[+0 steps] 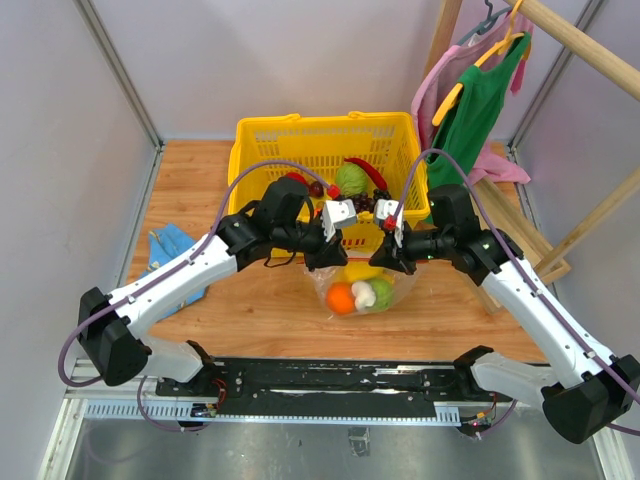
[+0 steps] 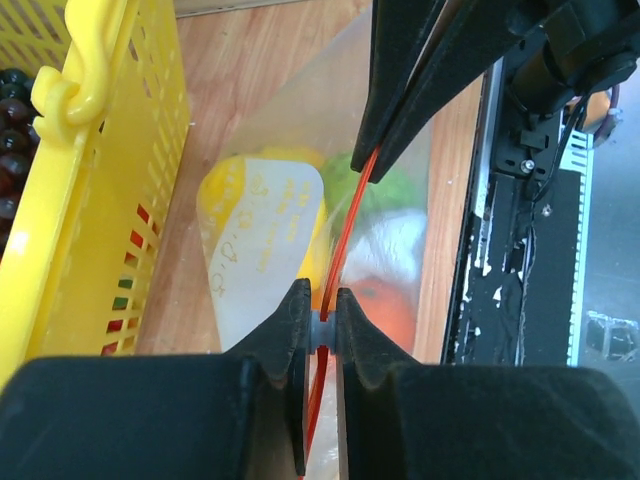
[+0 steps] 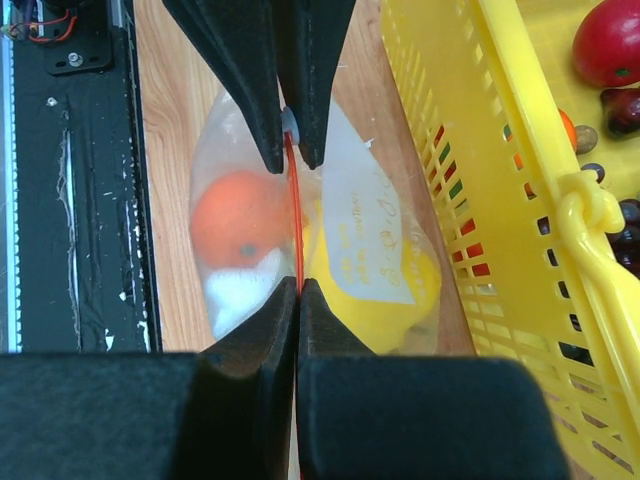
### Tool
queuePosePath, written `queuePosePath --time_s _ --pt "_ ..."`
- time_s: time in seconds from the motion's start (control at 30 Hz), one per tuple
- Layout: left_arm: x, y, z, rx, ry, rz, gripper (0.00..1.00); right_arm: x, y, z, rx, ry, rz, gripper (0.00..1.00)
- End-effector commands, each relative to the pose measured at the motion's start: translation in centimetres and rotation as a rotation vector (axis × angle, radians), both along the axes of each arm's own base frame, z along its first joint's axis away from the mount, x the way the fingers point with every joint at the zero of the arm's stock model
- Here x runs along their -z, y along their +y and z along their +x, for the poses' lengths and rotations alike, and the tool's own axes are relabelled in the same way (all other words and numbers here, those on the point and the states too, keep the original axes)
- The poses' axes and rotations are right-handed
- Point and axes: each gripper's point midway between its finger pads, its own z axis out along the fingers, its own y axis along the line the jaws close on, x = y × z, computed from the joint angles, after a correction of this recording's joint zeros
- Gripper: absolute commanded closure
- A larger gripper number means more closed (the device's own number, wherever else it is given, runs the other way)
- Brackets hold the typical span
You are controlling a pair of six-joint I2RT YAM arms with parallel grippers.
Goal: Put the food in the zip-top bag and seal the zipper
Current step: Zip the zipper food storage bag at the center of the board.
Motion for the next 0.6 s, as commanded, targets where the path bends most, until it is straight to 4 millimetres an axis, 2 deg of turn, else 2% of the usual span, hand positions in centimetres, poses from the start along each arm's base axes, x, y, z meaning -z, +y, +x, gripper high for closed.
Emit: queuePosePath --time_s 0.0,0.57 --pt "1.0 0.9 -0.3 -0.011 0.012 0.043 0.99 -0.3 -0.4 0.7 0.027 -0.051 -0.019 0.99" --pt "1.7 4.5 -1.7 -0.127 0.037 0.111 1.00 3.0 -5.8 5.1 0.332 -0.096 -0.268 0.99"
